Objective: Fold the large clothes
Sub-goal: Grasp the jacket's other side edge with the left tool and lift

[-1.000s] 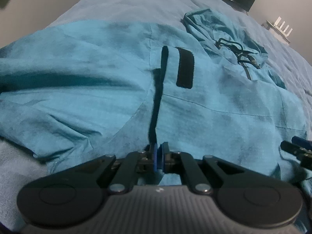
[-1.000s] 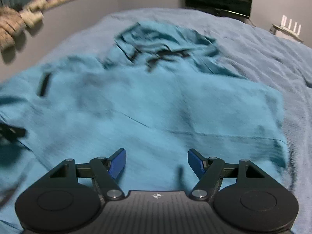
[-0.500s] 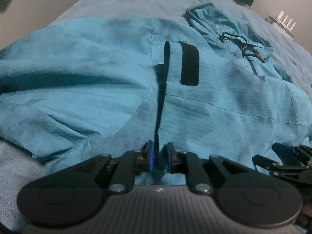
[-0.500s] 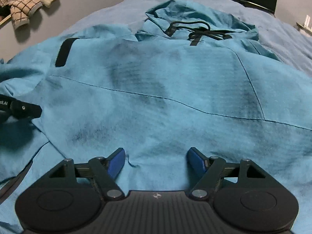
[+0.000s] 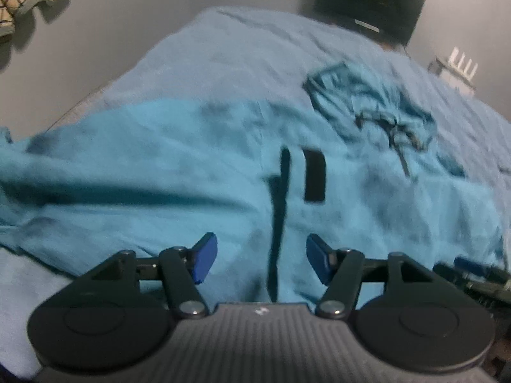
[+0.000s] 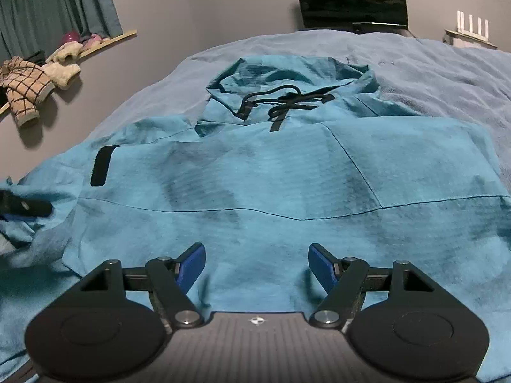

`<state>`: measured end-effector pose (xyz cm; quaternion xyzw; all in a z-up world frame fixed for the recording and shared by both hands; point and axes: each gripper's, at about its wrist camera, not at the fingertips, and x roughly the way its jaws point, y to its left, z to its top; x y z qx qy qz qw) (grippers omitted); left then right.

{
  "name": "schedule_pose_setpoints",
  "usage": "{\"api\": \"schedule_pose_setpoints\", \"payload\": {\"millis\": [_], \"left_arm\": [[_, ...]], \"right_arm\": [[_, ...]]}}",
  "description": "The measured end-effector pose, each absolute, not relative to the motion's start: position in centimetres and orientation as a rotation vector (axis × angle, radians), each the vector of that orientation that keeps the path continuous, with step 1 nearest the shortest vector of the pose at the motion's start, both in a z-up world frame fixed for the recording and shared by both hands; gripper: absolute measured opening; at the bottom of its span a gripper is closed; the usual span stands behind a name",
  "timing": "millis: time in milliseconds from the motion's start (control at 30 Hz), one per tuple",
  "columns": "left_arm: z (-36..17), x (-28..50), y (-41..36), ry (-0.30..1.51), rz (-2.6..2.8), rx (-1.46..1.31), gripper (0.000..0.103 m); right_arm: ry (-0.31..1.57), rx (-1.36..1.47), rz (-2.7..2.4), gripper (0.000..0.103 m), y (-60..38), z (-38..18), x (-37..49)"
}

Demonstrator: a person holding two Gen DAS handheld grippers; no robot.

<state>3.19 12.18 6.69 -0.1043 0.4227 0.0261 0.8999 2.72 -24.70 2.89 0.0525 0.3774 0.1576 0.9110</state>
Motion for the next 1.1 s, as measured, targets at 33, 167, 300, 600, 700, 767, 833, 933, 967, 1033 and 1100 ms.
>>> {"api": "schedule_pose_setpoints", "payload": {"millis": [33, 167, 300, 600, 700, 767, 833, 933, 967, 1033, 1100], "left_arm": [[7.3, 3.1, 12.9, 0.86, 0.061, -0.224, 0.064], [9.6, 2.7, 16.6, 0.811, 0.101, -0.264, 0.066], [11.0, 2.3, 21.6, 0.785, 0.156, -0.33, 0.066], [9.9, -0.7, 34.3, 0.783, 0.344, -0.534, 0.066], [9.1, -1.7, 37.5, 0.796, 0.379, -0.597, 0.066], [8.5, -2.6, 39.5, 0.807, 0.411, -0.629, 0.066], [7.8, -3.6, 41.1, 0.817, 0.441, -0.645, 0.066], [6.5, -5.0, 43.5, 0.836, 0.47, -0.703, 0.066], [5.9, -5.5, 44.3, 0.84, 0.48, -0.733, 0.066], [4.7, -6.4, 45.8, 0.844, 0.499, -0.793, 0.066], [3.5, -6.9, 46.7, 0.848, 0.506, -0.843, 0.066]], "right_arm": [[0.777, 0.107, 0.326, 0.073, -24.7, 3.0, 2.6], [0.768, 0.105, 0.327, 0.073, -24.7, 2.8, 2.6], [0.765, 0.109, 0.324, 0.074, -24.4, 2.7, 2.7], [0.766, 0.11, 0.323, 0.074, -24.2, 2.7, 2.7], [0.765, 0.111, 0.323, 0.074, -24.2, 2.7, 2.7], [0.765, 0.112, 0.324, 0.074, -24.2, 2.7, 2.7], [0.765, 0.114, 0.323, 0.074, -24.1, 2.8, 2.7], [0.77, 0.112, 0.321, 0.074, -24.0, 2.7, 2.8], [0.77, 0.112, 0.321, 0.074, -24.0, 2.7, 2.8], [0.769, 0.112, 0.322, 0.074, -24.1, 2.8, 2.8], [0.77, 0.11, 0.323, 0.075, -24.2, 2.8, 2.8]]}}
